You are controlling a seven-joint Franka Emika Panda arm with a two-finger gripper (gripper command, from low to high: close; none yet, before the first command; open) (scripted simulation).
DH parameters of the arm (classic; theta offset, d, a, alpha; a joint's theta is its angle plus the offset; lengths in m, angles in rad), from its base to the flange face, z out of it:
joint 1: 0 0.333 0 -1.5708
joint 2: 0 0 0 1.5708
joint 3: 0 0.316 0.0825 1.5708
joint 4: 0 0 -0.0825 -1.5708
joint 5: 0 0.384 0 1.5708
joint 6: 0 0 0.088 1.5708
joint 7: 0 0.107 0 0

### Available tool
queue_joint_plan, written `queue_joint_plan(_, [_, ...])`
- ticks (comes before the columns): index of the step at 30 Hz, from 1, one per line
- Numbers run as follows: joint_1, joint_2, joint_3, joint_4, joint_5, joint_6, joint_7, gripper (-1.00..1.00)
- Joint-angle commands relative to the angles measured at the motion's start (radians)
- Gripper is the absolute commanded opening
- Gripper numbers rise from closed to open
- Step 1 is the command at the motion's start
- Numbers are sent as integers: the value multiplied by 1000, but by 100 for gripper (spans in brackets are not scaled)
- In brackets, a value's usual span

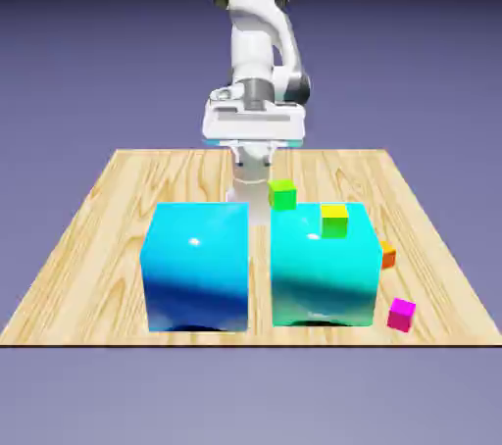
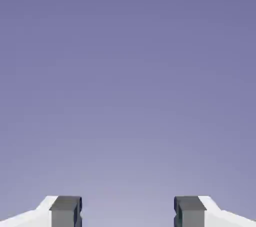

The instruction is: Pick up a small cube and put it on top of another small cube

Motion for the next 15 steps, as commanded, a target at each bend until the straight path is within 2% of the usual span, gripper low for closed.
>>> queue_joint_plan(1, [30, 36, 25, 17, -25, -30, -26, 0])
queue_joint_plan(10, [305, 362, 249, 173, -252, -304, -264, 0])
queue_joint_plan(15, [392, 544, 343, 225, -363, -394, -387, 0])
